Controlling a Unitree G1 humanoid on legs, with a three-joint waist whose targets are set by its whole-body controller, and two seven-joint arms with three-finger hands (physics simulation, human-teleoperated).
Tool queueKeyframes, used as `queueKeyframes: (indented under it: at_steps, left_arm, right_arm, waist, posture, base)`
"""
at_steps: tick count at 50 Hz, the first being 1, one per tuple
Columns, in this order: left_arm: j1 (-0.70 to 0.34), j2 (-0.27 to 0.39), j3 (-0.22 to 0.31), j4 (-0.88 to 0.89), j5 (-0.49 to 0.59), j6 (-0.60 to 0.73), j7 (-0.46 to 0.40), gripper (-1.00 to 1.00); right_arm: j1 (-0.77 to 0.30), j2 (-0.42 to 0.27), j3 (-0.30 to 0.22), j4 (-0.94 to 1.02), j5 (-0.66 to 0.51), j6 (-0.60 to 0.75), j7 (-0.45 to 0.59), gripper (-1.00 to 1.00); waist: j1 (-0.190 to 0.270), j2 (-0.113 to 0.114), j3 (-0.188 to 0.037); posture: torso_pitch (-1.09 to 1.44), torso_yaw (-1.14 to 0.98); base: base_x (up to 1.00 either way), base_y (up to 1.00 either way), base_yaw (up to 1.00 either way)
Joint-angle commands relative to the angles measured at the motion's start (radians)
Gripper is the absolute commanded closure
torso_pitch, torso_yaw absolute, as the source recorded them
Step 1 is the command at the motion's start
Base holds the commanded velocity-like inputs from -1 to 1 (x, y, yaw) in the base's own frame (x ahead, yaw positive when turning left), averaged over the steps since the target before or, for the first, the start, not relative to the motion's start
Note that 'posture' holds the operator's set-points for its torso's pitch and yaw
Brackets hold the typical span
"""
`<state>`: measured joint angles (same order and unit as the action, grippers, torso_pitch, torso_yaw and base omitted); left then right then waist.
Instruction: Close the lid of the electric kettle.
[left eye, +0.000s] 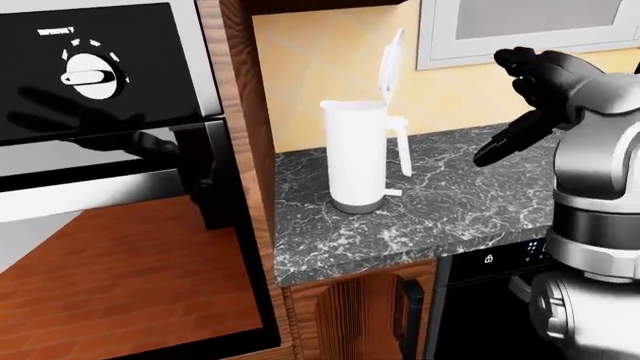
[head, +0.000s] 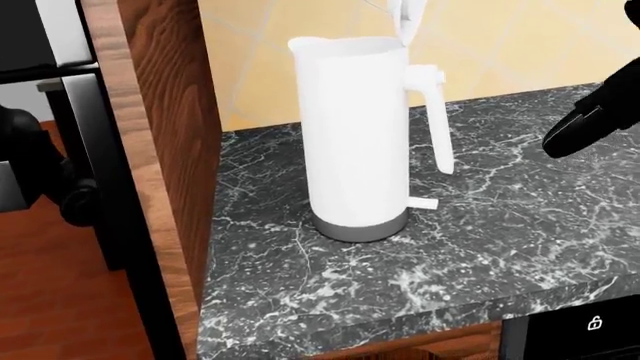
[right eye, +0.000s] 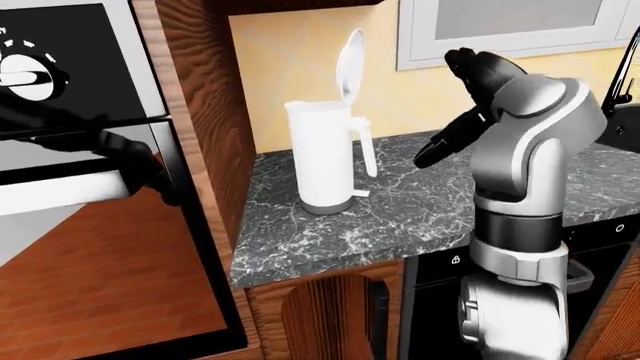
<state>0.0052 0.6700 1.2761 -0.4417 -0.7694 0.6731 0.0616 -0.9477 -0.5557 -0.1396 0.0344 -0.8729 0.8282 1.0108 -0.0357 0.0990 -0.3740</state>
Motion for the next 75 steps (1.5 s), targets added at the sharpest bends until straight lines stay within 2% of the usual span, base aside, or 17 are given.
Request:
queueKeyframes:
  at_steps: [1,16,23,48,70,75]
  left_arm:
    - [-0.012,0.026,0.000,-0.022,-0.006,-0.022,-0.007,-1.00]
    - [-0.010,0.029,0.007,-0.027,-0.012,-0.014,-0.005,-1.00]
    - [-0.011,0.028,0.003,-0.025,-0.010,-0.017,-0.005,-1.00]
    - [-0.011,0.027,0.002,-0.021,-0.009,-0.021,-0.005,-1.00]
    - [-0.014,0.025,-0.006,-0.019,-0.005,-0.027,-0.005,-1.00]
    - [-0.014,0.029,-0.001,-0.024,-0.011,-0.019,0.000,-1.00]
  right_arm:
    - [-0.036,0.003,-0.002,-0.008,-0.019,-0.032,-0.017,-1.00]
    - [-0.094,0.076,0.030,0.116,-0.088,-0.101,-0.043,-1.00]
    - [-0.119,0.087,0.039,0.154,-0.110,-0.115,-0.044,-1.00]
    - [-0.213,0.191,0.085,0.374,-0.133,-0.184,-0.162,-1.00]
    - [-0.340,0.214,0.105,0.653,-0.096,-0.238,-0.310,-1.00]
    - [-0.369,0.210,0.116,0.687,-0.096,-0.238,-0.307,-1.00]
  waist:
    - [0.001,0.002,0.006]
    - [0.001,0.008,0.007]
    - [0.003,0.008,0.007]
    - [0.004,0.016,0.007]
    - [0.009,0.019,0.005]
    - [0.009,0.019,0.005]
  posture:
    - [-0.64,0.00]
    - [-0.64,0.00]
    - [-0.64,0.00]
    - [-0.64,0.00]
    - [-0.64,0.00]
    - [-0.64,0.00]
  base:
    - [0.00,0.00,0.00]
    - [0.00,0.00,0.00]
    - [0.00,0.00,0.00]
    - [0.00,0.00,0.00]
    - [0.00,0.00,0.00]
    - [0.00,0.00,0.00]
